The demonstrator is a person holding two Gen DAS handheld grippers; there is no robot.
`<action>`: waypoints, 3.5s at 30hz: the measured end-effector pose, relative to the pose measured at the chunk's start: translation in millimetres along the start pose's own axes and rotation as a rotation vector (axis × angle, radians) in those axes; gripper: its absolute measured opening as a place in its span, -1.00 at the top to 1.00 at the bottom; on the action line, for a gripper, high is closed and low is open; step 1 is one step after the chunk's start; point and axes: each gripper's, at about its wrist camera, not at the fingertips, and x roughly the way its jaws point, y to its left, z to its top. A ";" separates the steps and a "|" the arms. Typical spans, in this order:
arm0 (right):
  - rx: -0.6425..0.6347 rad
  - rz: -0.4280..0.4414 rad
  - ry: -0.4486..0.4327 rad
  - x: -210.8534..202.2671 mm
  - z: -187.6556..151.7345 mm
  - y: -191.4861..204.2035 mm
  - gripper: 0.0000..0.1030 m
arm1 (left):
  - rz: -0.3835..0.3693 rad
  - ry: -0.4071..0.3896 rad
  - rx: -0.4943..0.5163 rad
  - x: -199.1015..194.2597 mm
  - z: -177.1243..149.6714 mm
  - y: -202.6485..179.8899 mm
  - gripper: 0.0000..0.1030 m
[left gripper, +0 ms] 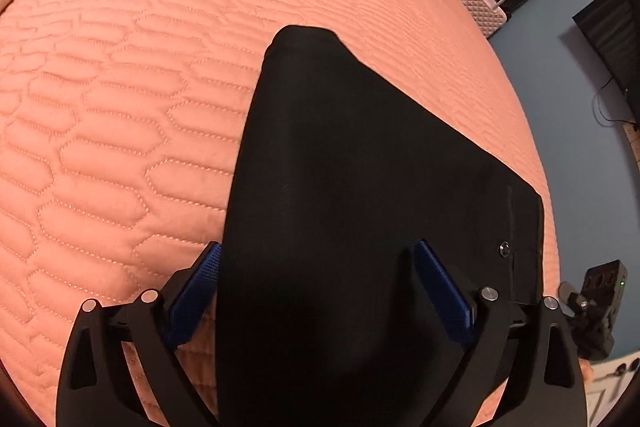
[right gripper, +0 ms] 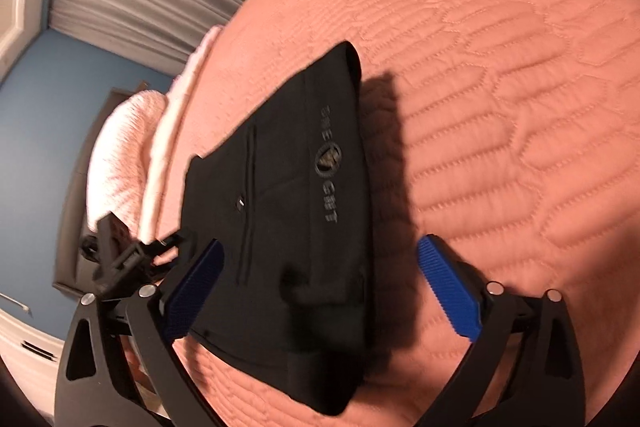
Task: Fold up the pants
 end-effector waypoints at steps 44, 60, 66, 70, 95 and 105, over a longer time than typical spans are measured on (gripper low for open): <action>-0.178 0.003 0.143 38.0 -3.0 37.9 -0.75 | 0.228 -0.015 0.150 0.0 -34.6 -15.2 -0.65; -0.159 0.070 0.083 38.9 -1.7 28.0 -0.74 | 0.189 -0.034 0.111 28.5 -9.9 -36.0 -0.75; -0.023 0.055 0.059 40.8 -1.6 12.9 0.43 | 0.102 -0.072 0.107 29.4 -10.9 -47.2 -0.37; -0.110 -0.016 0.053 37.1 -4.0 34.2 0.50 | 0.083 -0.102 0.095 18.4 -10.5 -46.7 0.37; -0.261 -0.285 -0.114 127.9 216.8 85.2 -0.37 | 0.318 -0.359 0.031 41.2 234.2 -53.8 -0.02; -0.576 -0.469 -0.268 46.0 143.3 95.1 -0.37 | 0.403 -0.348 0.128 35.1 143.2 -32.7 -0.16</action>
